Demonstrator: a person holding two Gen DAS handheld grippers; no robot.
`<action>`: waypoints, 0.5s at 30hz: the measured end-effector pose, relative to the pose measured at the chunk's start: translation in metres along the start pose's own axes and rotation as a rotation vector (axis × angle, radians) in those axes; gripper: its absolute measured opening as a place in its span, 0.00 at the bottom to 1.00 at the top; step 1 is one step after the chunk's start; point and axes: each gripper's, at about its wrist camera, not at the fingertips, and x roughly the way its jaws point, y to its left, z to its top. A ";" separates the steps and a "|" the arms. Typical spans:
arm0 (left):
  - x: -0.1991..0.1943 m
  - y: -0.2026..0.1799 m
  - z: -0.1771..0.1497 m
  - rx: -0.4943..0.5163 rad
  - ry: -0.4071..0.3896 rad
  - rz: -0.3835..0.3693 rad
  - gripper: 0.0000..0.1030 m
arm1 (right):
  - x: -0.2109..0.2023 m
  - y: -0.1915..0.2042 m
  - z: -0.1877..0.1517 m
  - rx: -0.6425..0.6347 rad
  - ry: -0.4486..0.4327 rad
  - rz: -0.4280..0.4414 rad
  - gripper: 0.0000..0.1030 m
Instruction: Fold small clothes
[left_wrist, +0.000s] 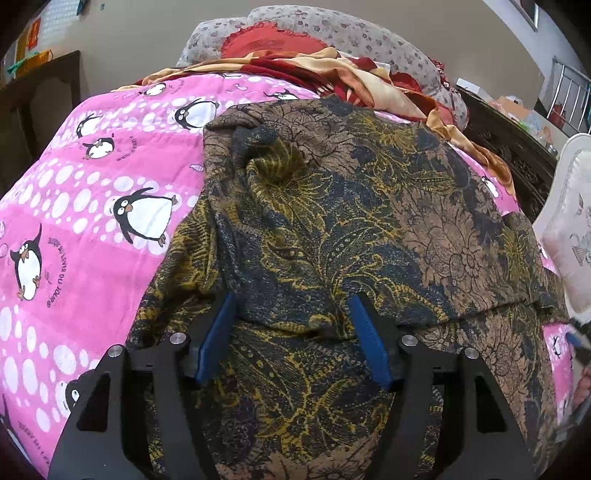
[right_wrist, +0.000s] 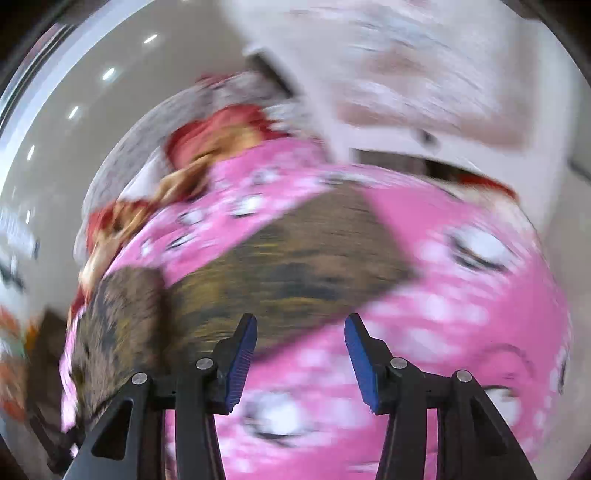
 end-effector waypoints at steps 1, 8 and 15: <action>0.000 0.000 0.000 -0.001 0.000 -0.001 0.63 | 0.006 -0.013 -0.002 0.035 0.012 0.052 0.46; 0.000 0.000 0.000 -0.001 0.000 -0.001 0.63 | 0.024 -0.029 0.019 0.190 -0.103 0.141 0.46; 0.000 0.000 0.000 -0.003 0.000 -0.002 0.63 | 0.024 -0.015 0.036 0.096 -0.088 0.060 0.06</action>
